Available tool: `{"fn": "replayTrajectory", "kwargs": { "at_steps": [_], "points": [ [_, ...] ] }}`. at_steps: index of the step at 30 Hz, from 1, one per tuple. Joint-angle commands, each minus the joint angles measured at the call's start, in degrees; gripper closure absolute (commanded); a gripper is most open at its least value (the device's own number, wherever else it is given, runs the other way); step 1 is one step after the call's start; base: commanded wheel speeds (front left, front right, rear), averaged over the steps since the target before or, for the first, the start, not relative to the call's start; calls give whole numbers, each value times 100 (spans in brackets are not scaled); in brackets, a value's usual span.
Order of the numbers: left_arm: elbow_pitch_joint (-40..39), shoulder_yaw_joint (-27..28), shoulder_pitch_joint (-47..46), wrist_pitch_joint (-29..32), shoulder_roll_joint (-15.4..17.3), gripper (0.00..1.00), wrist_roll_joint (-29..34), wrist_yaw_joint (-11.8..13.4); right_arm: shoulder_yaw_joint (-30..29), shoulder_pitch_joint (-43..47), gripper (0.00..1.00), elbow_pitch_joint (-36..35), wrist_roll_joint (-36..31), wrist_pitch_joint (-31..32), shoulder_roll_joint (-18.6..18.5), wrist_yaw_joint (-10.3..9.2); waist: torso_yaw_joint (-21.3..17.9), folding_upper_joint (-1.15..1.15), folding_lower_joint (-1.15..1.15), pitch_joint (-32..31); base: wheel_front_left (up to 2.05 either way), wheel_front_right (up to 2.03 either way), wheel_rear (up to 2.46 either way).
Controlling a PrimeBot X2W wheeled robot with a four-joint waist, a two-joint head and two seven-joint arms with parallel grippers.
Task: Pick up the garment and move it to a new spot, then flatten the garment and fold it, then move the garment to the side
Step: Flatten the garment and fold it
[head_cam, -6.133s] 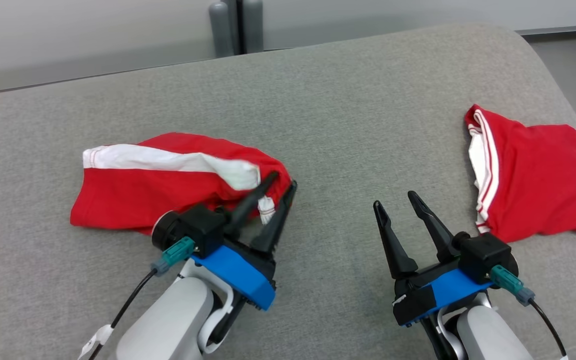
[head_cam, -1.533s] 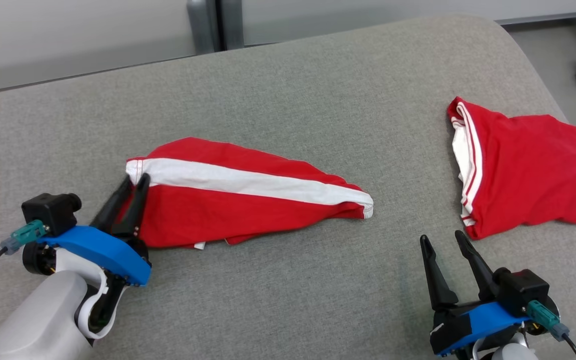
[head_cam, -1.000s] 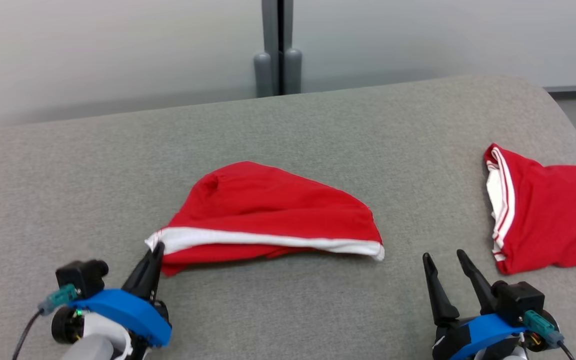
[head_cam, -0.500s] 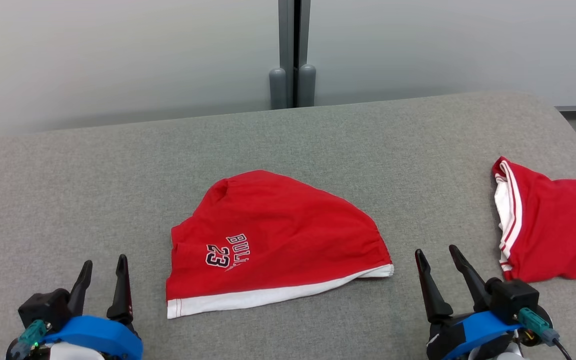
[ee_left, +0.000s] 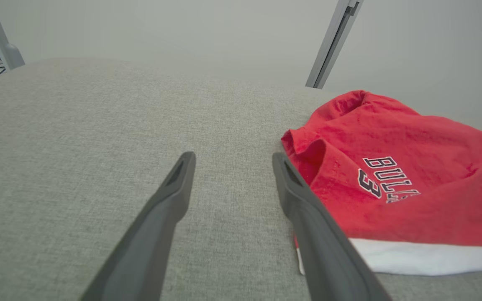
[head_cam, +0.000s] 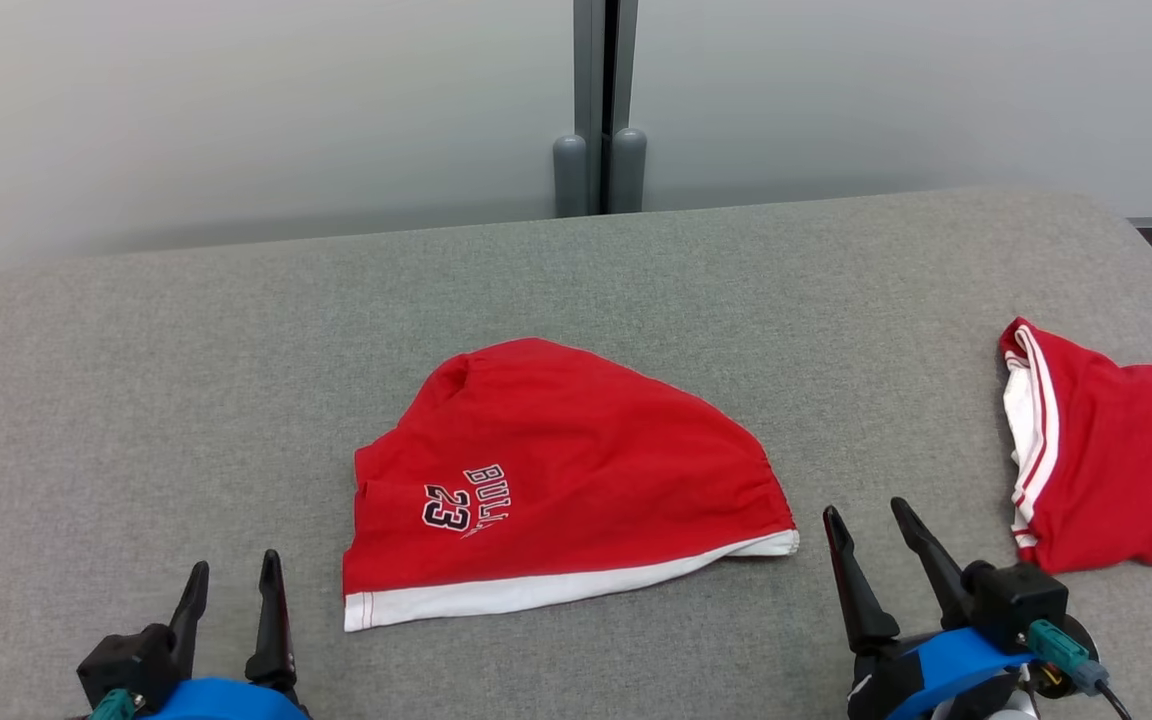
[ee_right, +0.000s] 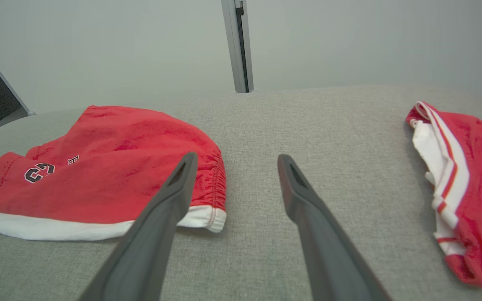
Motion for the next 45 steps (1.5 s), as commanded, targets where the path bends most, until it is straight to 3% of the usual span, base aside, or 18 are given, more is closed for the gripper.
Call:
{"fn": "replayTrajectory", "kwargs": {
  "at_steps": [1, 9, 18, 31, 32, 33, 36, 45],
  "points": [
    [-1, -51, -10, -13, -16, 0, 42, -52, 17, -8, 0, 14, -1, -16, -24, 1, -7, 0, 0, 10, 0, 0, 0],
    [34, -524, -44, -13, 72, 0, -161, -53, 95, -42, 0, 169, -116, -16, -24, 1, -39, 0, 0, 163, 0, 0, 0],
    [407, -1577, -104, -13, 338, 0, -986, -36, 169, -59, 0, 194, -162, -16, -24, 1, -115, 0, 0, 291, 0, 0, 0],
    [552, -2317, -297, 4, 675, 0, -1765, -37, 172, -90, 0, 112, -147, -16, -23, 1, -227, 0, 0, 436, 0, 0, 0],
    [550, -2338, -307, 5, 698, 6, -1801, -37, 176, -90, 0, 111, -141, -16, -23, 1, -231, 0, 0, 447, 0, 0, 0],
    [549, -2355, -316, 5, 715, 50, -1839, -37, 185, -92, 0, 124, -132, -16, -24, 1, -233, 0, 0, 459, 0, 0, 0],
    [458, -2305, -385, 1, 755, 100, -1878, -37, 287, -115, 0, 191, -72, -16, -23, 1, -217, 0, 0, 499, 0, 0, 0],
    [366, -2131, -409, -2, 857, 100, -1757, -36, 702, -343, 0, 539, 164, -16, -24, 1, -47, 0, 0, 623, 0, 0, 0]
  ]
}}
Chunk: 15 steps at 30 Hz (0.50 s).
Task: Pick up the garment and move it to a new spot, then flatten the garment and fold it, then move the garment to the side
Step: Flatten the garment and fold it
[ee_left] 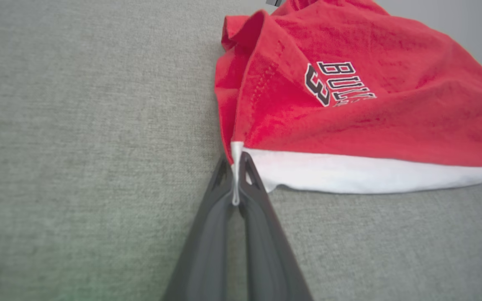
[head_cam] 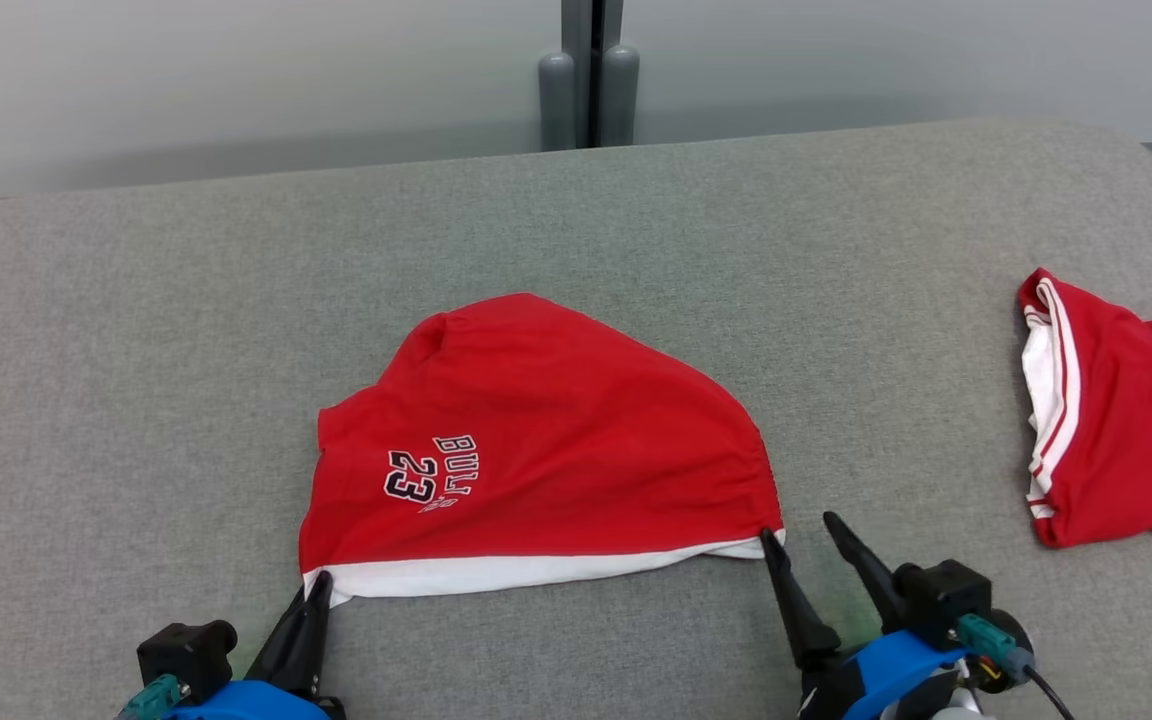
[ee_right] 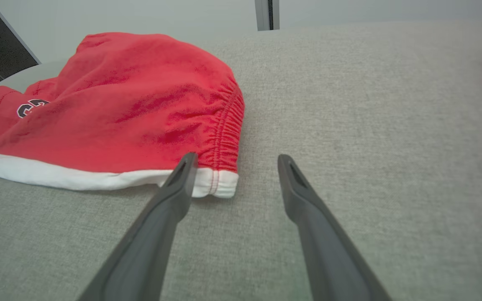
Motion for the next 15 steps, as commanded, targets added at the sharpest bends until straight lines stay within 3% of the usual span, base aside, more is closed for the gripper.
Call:
{"fn": "replayTrajectory", "kwargs": {
  "at_steps": [1, 15],
  "points": [
    [6, 34, -56, 15, 26, 100, 60, -5, 55, -81, 0, 98, 34, -16, -24, 1, 44, 0, 0, 25, 0, 0, 0],
    [73, 140, -77, 16, 28, 100, 143, 4, 568, -321, 0, 685, 70, -16, -24, 1, 154, 0, 0, 99, 0, 0, 0]
  ]
}}
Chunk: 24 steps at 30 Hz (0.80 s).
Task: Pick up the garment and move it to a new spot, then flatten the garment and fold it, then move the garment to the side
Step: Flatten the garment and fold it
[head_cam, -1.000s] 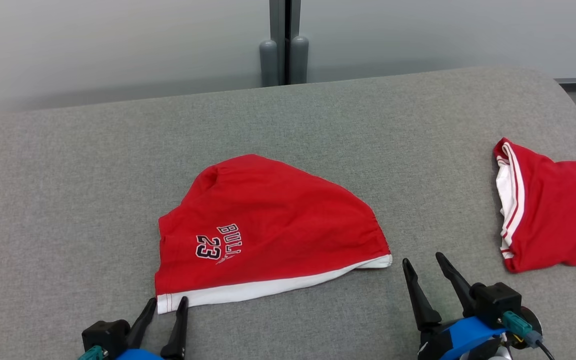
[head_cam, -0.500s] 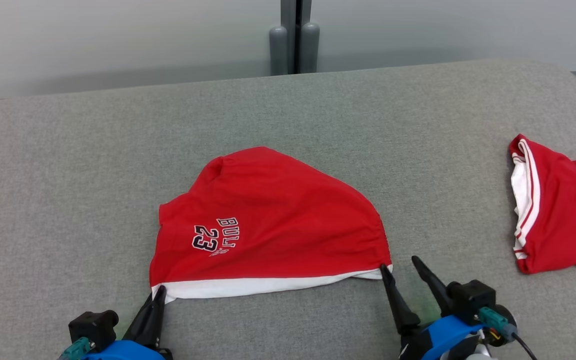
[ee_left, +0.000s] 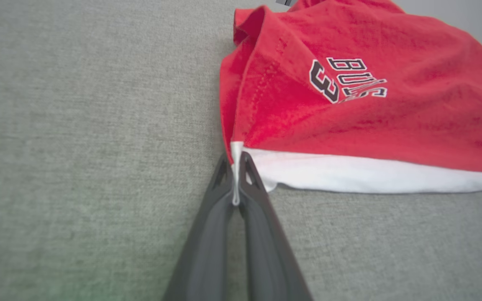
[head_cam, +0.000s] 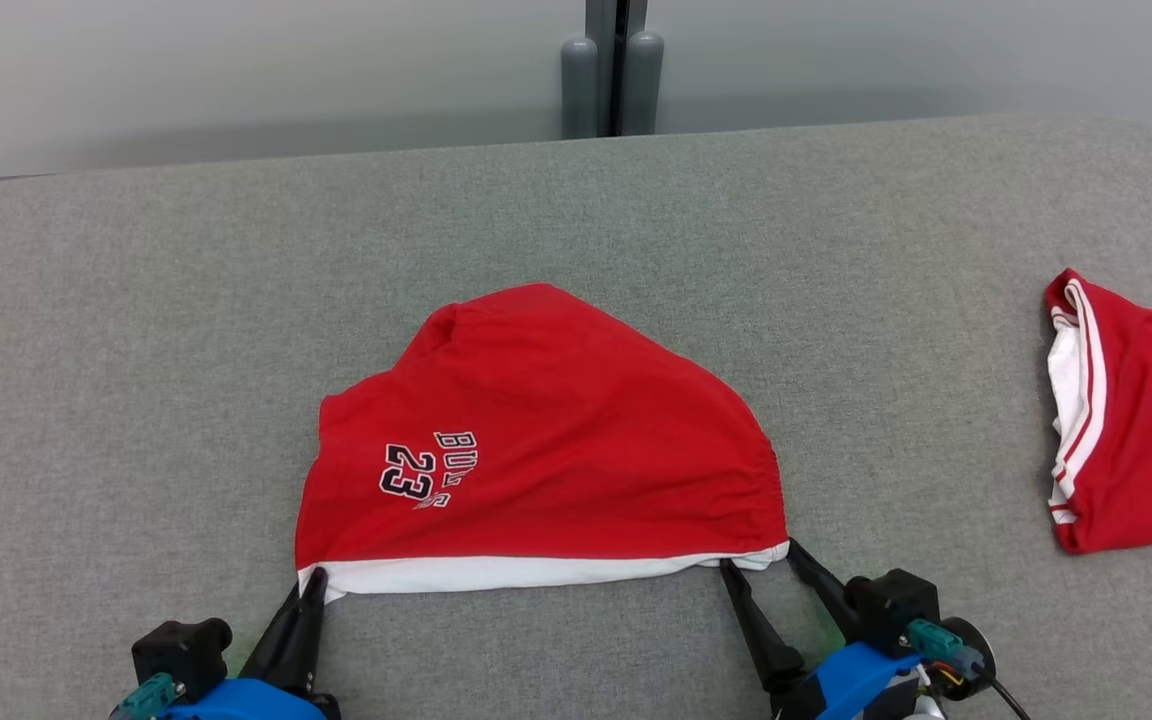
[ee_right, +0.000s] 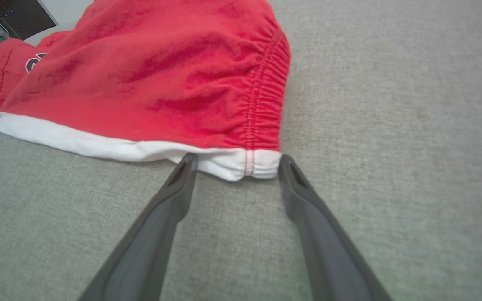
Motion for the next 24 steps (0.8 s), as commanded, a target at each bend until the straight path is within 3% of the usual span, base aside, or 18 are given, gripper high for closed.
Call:
{"fn": "replayTrajectory", "kwargs": {
  "at_steps": [1, 11, 17, 18, 19, 24],
  "points": [
    [52, 26, -69, 17, 33, 100, 9, 15, 26, -55, 0, 36, -35, -16, -25, 1, -1, 0, 0, 0, 0, 0, 0],
    [86, 135, -22, 17, -2, 100, 93, 16, 167, 85, 14, -38, -84, -16, -24, 1, -31, 0, 0, -34, 0, 0, 0],
    [131, 153, -1, 17, -20, 100, 131, 16, 180, 77, 71, -68, -255, -16, -24, 1, -59, 0, 0, -60, 0, 0, 0],
    [137, 154, -10, 17, -21, 100, 135, 16, 165, 67, 95, -79, -270, -16, -24, 1, -57, 0, 0, -60, 0, 0, 0],
    [141, 157, -20, 17, -20, 100, 142, 16, 127, 56, 100, -99, -315, -16, -24, 1, -55, 0, 0, -59, 0, 0, 0],
    [137, 176, -39, 16, -24, 100, 156, 16, -24, 90, 100, -270, -439, -16, -25, 1, -35, 0, 0, -81, 0, 0, 0]
  ]
}}
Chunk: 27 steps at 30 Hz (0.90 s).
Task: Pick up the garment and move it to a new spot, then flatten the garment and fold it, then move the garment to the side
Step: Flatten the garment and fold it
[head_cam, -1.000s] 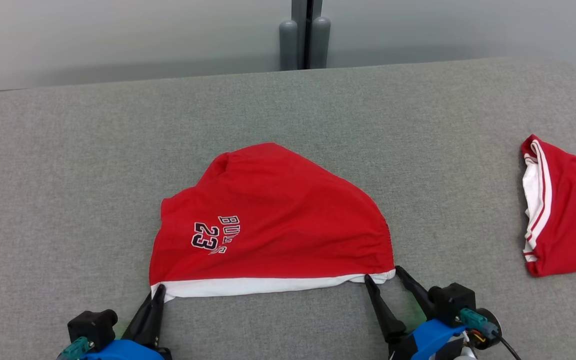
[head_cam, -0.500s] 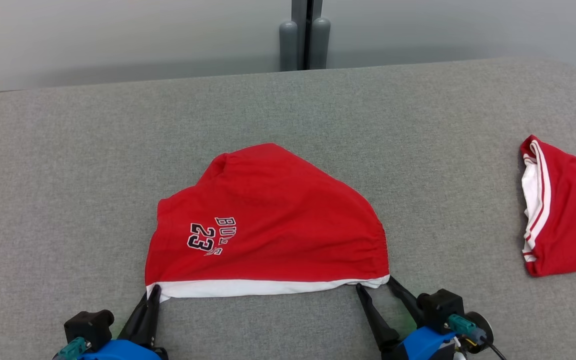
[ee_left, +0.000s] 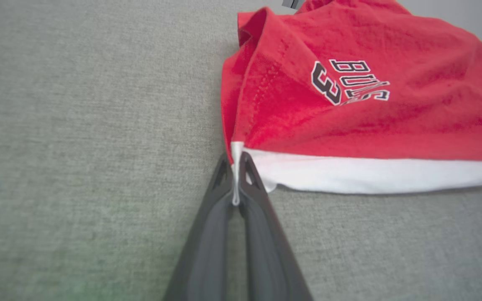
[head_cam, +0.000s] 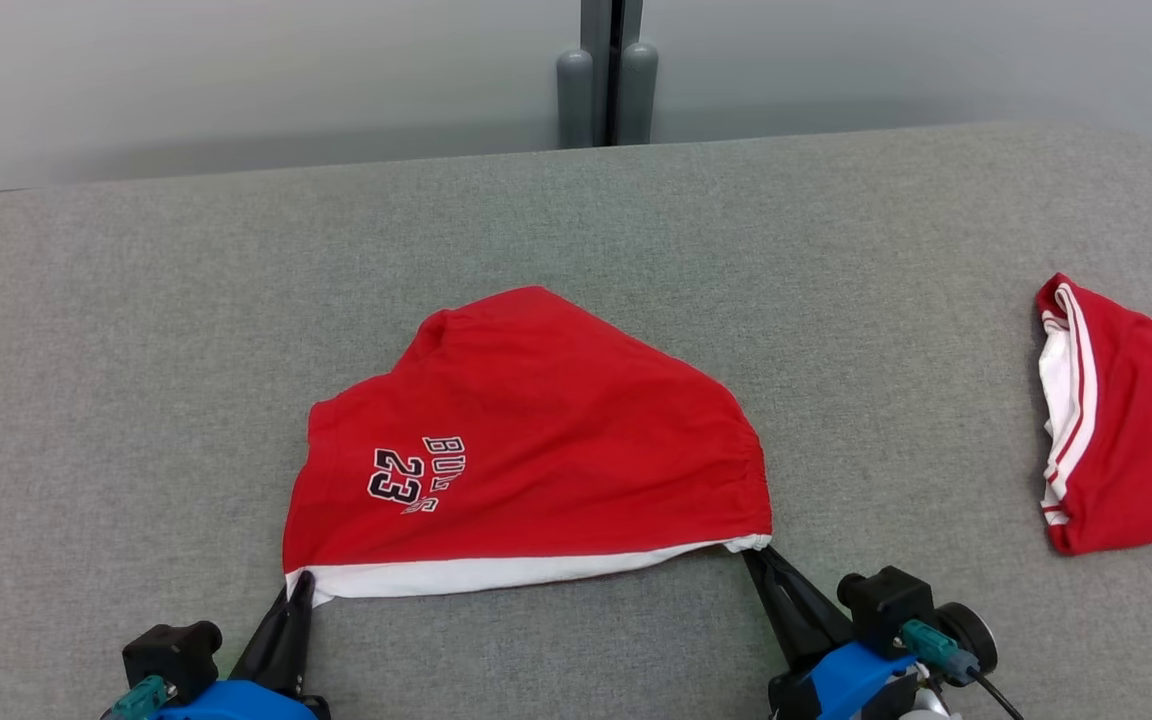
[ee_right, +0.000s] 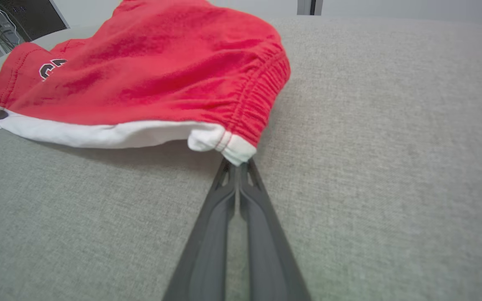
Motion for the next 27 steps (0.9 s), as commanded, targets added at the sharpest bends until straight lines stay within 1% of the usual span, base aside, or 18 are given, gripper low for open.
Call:
{"fn": "replayTrajectory", "kwargs": {
  "at_steps": [1, 5, 11, 16, 21, 27],
  "points": [
    [20, 18, -39, 15, 5, 100, 41, 17, -31, 41, 100, -38, -44, -16, -25, 1, 3, 0, 0, -7, 0, 0, 0],
    [10, 52, -6, 14, -13, 100, 56, 16, -94, 110, 100, -204, -62, -16, -25, 1, -4, 0, 0, -68, 0, 0, 0],
    [-240, 170, 0, 9, -73, 100, 155, 16, -233, 175, 100, -567, 58, -16, -25, 1, -38, 0, 0, -269, 0, 0, 0],
    [-744, 290, -227, 7, -66, 100, 310, 16, -409, 67, 100, -1003, 222, -17, -25, 1, -95, 0, 0, -578, 0, 0, 0],
    [-1331, 407, -739, 9, 88, 100, 554, 15, -560, -279, 100, -1438, 236, -17, -25, 1, -138, 0, 0, -945, 0, 0, 0],
    [-1900, 488, -1757, 9, 526, 100, 727, 15, -659, -1123, 100, -1907, 9, -16, -23, 1, -135, 0, 0, -1145, 0, 0, 0]
  ]
}}
